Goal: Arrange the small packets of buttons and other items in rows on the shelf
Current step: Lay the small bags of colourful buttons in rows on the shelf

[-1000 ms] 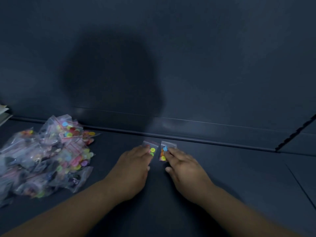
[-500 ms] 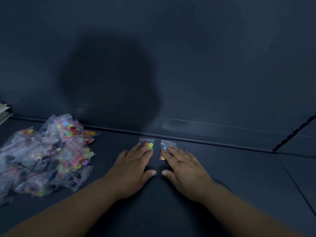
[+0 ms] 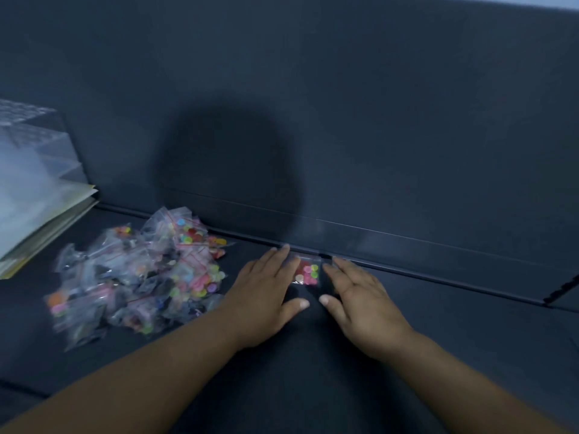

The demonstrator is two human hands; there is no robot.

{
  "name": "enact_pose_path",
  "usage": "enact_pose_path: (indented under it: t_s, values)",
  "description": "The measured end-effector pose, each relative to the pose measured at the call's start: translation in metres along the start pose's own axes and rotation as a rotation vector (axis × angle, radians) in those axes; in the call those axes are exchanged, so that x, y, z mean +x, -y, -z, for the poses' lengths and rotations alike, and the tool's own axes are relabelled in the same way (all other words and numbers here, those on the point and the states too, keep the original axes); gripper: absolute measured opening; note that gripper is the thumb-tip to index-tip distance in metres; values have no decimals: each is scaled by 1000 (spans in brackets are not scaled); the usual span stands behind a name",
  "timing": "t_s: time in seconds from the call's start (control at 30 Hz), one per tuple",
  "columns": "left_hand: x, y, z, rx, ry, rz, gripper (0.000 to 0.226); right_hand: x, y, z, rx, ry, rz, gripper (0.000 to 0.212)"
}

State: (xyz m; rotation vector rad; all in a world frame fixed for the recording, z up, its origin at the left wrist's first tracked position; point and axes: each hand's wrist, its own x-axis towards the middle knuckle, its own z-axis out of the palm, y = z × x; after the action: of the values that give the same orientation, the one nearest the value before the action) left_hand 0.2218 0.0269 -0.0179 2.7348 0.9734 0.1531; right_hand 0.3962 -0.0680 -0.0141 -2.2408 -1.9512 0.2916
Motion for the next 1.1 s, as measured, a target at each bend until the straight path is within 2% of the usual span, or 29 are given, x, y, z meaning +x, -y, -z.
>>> enact_pose_path:
  t_s: [0.1,0.2,0.4,0.5,0.73,0.93,1.0,1.1]
  values:
    - [-16,19,19,63,-42,55,99,10,29,2,34,-42,49,59]
    - [-34,42,35,119,-83,111,99,20,59,-2,30,-59,111,58]
    - [-71,90,55,149,-160,204,70,42,113,-15,116,-79,178,53]
    - [-85,112,53,129,-123,255,69,52,132,-24,241,-74,102,51]
    - [-85,136,45,66,-139,243,55,79,157,-42,434,-11,-145,48]
    - [-72,136,40,16,-133,186,42,97,171,-50,698,2,-230,49]
    - [-68,136,38,0,-135,187,42,103,172,-54,740,-27,-272,42]
    - [-65,134,38,-35,-139,196,42,104,175,-56,863,-90,-324,18]
